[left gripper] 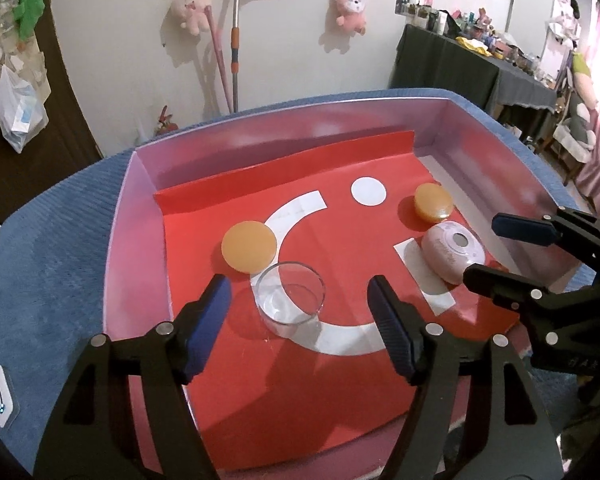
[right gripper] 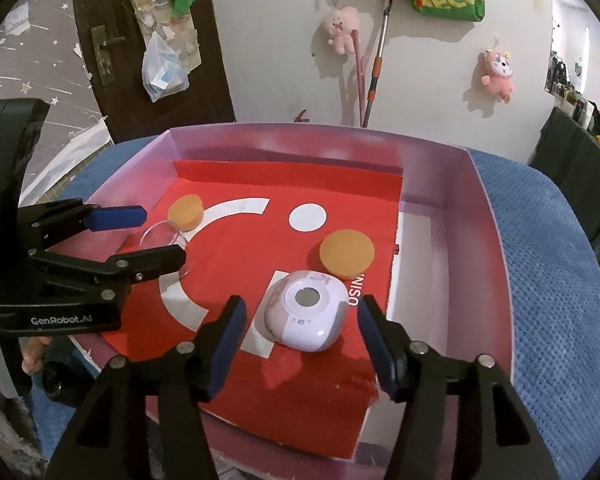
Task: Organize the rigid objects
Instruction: 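Open both grippers and withdraw them from the box toward the objects outside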
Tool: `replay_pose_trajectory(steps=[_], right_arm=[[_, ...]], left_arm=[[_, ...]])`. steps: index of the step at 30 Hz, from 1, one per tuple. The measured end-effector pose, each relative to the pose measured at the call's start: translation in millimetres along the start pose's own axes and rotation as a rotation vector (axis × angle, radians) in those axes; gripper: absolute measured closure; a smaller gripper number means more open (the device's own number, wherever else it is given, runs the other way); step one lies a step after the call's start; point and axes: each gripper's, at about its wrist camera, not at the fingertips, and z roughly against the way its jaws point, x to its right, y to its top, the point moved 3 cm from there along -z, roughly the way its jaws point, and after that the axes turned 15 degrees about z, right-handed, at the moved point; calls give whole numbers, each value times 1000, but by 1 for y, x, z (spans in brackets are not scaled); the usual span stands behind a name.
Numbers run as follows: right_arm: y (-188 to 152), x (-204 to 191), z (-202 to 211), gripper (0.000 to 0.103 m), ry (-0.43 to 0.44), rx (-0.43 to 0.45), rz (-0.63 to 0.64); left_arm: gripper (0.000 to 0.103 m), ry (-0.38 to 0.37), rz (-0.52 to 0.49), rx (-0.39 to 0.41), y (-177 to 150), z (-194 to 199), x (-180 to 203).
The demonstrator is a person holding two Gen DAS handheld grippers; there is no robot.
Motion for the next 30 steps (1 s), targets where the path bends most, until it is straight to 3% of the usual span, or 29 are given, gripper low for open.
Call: replay_pose_trajectory(steps=[4,8,12,18,30], right_arm=[[-2,-1,11,37,3,18,-3],[-1,-4,25,30,6,45,-2],[-3,-8,39,19,12,74,-4],[-8,-13,57,7,17,108,-7],[-16,-27,88,0,26,156,-15]], left_arm=[[24,-8,3,32,-3,15,2],[22,-18,4,67,-6,30,4],[9,-21,7,98,-11,44,4],[8,-46,17,128,-21,61,4],[4,-76,47,151,-43,80,4]])
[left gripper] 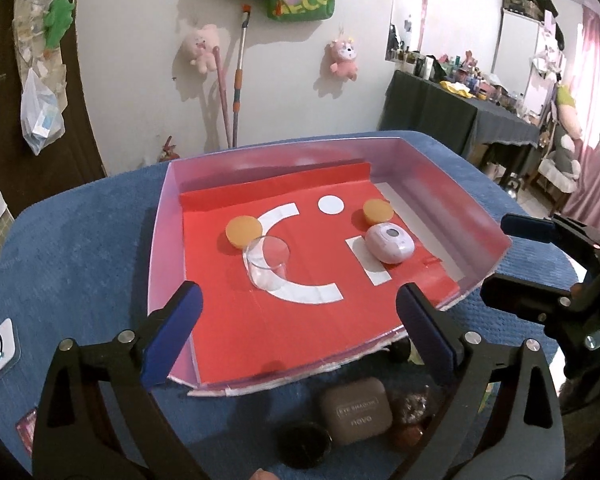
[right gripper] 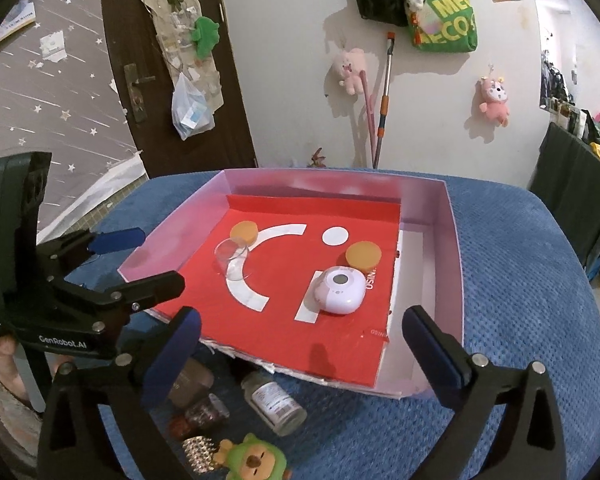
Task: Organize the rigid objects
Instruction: 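Open both grippers and withdraw them from the box toward the objects outside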
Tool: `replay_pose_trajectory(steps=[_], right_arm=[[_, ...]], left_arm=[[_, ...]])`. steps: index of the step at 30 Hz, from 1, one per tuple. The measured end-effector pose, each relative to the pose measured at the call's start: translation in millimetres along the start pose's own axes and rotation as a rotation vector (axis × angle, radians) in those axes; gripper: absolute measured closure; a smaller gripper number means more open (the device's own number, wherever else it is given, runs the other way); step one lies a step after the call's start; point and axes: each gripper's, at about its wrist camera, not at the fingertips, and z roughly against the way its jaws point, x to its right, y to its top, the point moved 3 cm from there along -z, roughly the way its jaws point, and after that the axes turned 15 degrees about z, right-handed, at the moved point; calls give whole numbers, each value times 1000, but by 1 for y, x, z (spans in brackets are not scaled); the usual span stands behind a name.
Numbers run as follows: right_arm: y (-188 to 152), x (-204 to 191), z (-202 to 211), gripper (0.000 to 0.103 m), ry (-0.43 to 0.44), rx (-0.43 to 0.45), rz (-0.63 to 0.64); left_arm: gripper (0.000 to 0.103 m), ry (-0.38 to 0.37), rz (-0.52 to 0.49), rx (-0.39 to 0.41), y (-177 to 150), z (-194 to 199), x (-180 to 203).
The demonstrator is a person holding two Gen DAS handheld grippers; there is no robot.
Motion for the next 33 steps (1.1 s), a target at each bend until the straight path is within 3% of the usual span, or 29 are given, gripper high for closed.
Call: replay_pose_trajectory(steps=[23,33], right_arm=[[-27,-23,25,0,6,5,-16],[-49,-35,28,0,-17,-25,-12]], left_arm=[[3,-30,30,26,-38,24,0],[3,-33,36,-10,-61,24,1]])
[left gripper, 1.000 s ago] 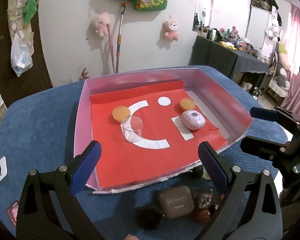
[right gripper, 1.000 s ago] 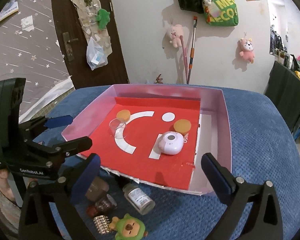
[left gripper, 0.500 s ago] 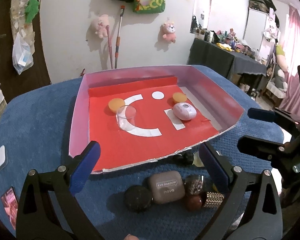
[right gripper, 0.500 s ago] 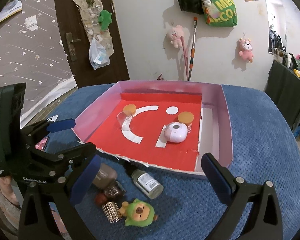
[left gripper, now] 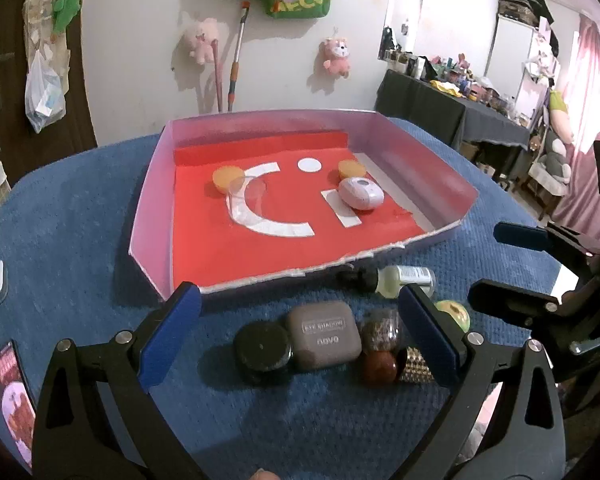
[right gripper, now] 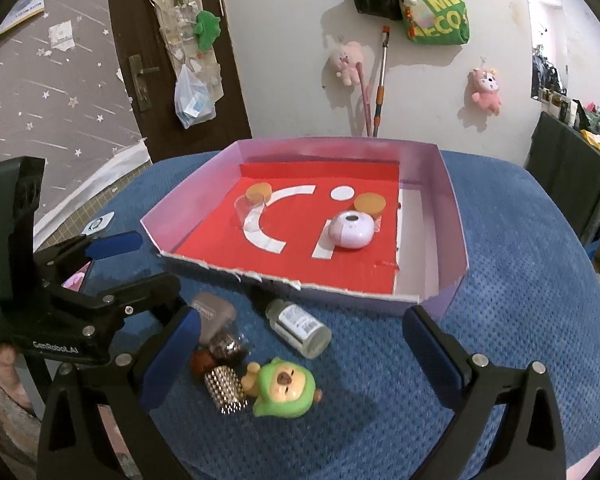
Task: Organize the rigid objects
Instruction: 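Open both grippers and withdraw them from the box toward the objects outside, then grasp the black jar with the left gripper while the right gripper grasps the green bear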
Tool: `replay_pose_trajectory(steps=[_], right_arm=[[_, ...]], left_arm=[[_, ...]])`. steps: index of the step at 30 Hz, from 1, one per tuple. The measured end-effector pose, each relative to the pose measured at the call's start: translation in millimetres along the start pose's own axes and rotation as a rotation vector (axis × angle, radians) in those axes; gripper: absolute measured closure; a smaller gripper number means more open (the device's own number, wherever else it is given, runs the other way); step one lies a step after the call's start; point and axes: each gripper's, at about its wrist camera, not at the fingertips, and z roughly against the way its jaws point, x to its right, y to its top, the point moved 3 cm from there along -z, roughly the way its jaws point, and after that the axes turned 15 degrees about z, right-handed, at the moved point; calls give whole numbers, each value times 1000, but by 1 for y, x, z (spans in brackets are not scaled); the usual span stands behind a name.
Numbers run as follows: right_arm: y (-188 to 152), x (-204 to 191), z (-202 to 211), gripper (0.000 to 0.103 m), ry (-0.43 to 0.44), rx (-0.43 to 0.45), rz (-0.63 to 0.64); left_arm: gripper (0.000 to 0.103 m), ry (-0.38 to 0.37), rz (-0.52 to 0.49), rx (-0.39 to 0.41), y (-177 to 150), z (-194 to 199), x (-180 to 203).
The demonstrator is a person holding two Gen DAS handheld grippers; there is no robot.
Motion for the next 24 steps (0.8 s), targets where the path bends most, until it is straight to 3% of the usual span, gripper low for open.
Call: replay_pose_trajectory(steps=[5,12,20,24], right_arm=[[-10,-5,-2,10,-7,-21,5],[-26,-8,-5,25,6,-54,-19],[-40,-14,-13,31,25,-91,-32],[-41,-16,-17,33,44,-94,-41]], left_arm=[[3,-46,40,-21,-8,1,-6],[3,14,40,-15,-17,-3,-13],[28,-1,86,-48,-24,-8,-26],[33,-6,101,-68,-27,-12,-32]])
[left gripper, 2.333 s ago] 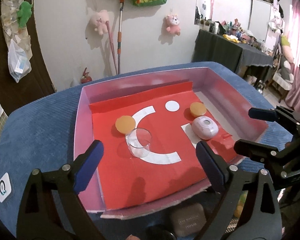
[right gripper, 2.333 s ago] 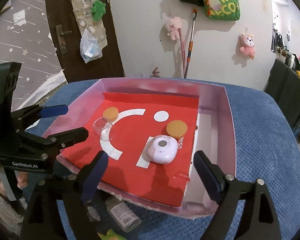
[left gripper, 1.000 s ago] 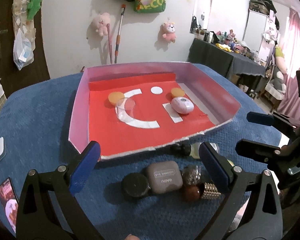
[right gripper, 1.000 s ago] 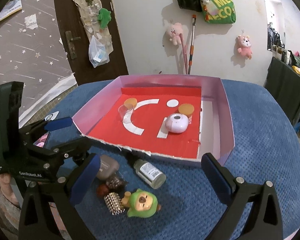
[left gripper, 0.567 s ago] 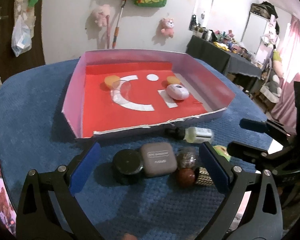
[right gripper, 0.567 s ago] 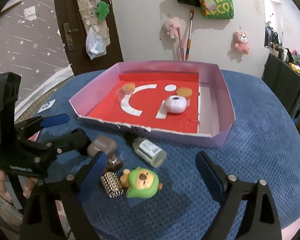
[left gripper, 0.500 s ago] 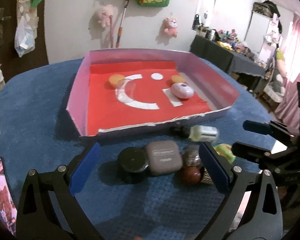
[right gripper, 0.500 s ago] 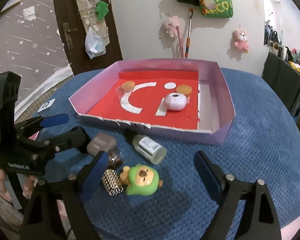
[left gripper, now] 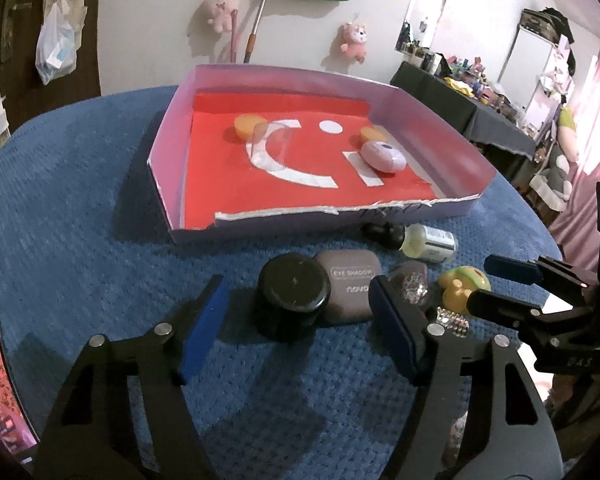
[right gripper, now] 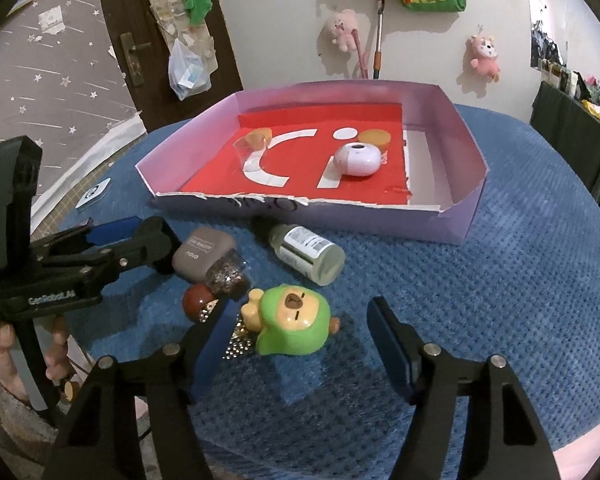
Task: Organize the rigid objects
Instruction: 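Grasp the black jar with the left gripper while the right gripper grasps the green bear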
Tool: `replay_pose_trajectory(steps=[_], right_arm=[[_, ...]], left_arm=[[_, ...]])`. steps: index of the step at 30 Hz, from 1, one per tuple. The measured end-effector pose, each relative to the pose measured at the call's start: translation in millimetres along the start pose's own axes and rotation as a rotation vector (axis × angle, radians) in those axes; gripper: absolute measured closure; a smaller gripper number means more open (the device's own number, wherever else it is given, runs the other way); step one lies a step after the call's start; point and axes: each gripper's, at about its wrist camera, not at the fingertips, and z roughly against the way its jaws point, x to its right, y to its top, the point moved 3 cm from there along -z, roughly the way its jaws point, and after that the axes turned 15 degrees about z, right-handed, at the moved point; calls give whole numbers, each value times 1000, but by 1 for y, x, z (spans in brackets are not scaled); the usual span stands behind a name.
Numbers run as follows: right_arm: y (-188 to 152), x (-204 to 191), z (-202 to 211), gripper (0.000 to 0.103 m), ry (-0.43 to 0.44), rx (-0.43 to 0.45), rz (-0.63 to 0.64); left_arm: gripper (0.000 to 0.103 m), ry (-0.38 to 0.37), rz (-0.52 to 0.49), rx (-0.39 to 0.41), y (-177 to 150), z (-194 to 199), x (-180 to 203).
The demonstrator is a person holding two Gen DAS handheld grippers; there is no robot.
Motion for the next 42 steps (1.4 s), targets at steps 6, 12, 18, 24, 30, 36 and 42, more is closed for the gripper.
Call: replay_pose_trajectory(steps=[6,12,18,24,30,36,42], right_arm=[[0,0,-8,37,23,-9,-20],[-3,3,-17,45,58,-20,-58],[-3,2,-17,46,72,-19,-56],[2,1,-11,46,49,-1,-34],[14,4,4,46,25,42,-13],[24,7,12,46,17,76,2],[32,7,14,46,22,93,13]], left_arm=[[43,-1,-2,-16,-3,-6,-2],[50,-14,-1,-27,-3,-11,-1],[64,-24,11,-15,1,-8,-5],[68,-36,18,11,7,1,-4],[69,-51,1,36,16,9,5],[69,-72,-9,58,22,15,12],[69,-84,-17,74,28,18,18]])
